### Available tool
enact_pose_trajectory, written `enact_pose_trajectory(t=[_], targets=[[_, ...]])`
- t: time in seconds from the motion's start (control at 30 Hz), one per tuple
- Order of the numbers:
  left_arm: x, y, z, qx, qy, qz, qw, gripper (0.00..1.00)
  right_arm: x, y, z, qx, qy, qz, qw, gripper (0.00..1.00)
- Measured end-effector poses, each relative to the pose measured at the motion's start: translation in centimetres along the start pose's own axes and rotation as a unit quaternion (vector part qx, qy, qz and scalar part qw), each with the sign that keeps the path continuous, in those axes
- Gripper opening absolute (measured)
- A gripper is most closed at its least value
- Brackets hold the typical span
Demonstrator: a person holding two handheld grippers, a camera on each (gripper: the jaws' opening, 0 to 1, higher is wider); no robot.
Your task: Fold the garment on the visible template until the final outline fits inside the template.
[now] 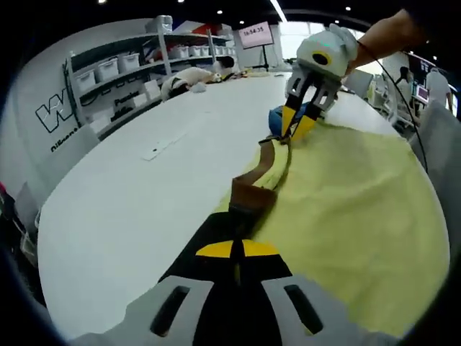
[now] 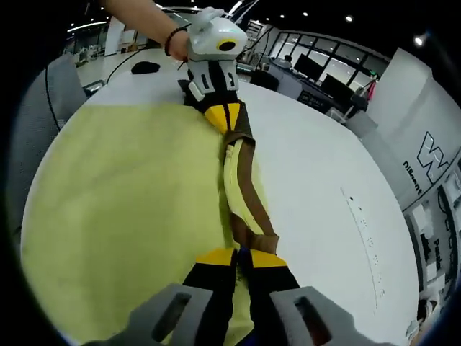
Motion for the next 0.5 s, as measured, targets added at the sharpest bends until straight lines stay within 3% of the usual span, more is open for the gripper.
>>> enact_pose_trajectory(t=[0.07,0.13,0.2,0.23,0.3,0.4,0.5], targets=[[-0.1,0.1,0.0,-0.007,0.034,-0.001,0.9994,0.01,-0.1,0.1,0.1,0.005,-0.013,-0.003,0.9999,0.06],[-0.1,0.3,-0.4,-0.004,0.033,0.005,0.9994,0.03,0.0,0.4,0.2,0.011,-0.019,0.007,0.9997,0.13],[-0.1,0.6,-0.6,-0.006,0.055,0.018,0.9983,0.07,0.6,0.9,0.4,0.021,-0.075,0.055,0.9955,0.18],[-0.1,0.7,-0.6,-0.008,0.062,0.023,0.9978,0.09,0.7,1.1,0.6,0.020,-0.080,0.063,0.9946,0.20],[0.5,1.0,-0.8,-0.018,0.075,0.056,0.9954,0.16,1.0,1.6,1.5,0.006,-0.115,0.090,0.9892,0.21],[1.0,1.1,-1.1,-0.017,0.071,0.067,0.9951,0.21,0.9,1.7,2.9,-0.008,-0.162,0.101,0.9816,0.25],[1.4,0.8,-1.1,-0.021,0.076,0.073,0.9942,0.21,0.4,1.5,4.2,-0.036,-0.178,0.094,0.9790,0.25]])
Point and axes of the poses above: the point that each gripper's makers call its tool centre point, and the gripper's own axes: y roughly backward along the fingers, z roughly to its right, x roughly out of its top, the point moved 9 cm from there along y, roughly backward along the fingers, and after that the axes turned 12 degrees about -y, right-handed, at the moved point
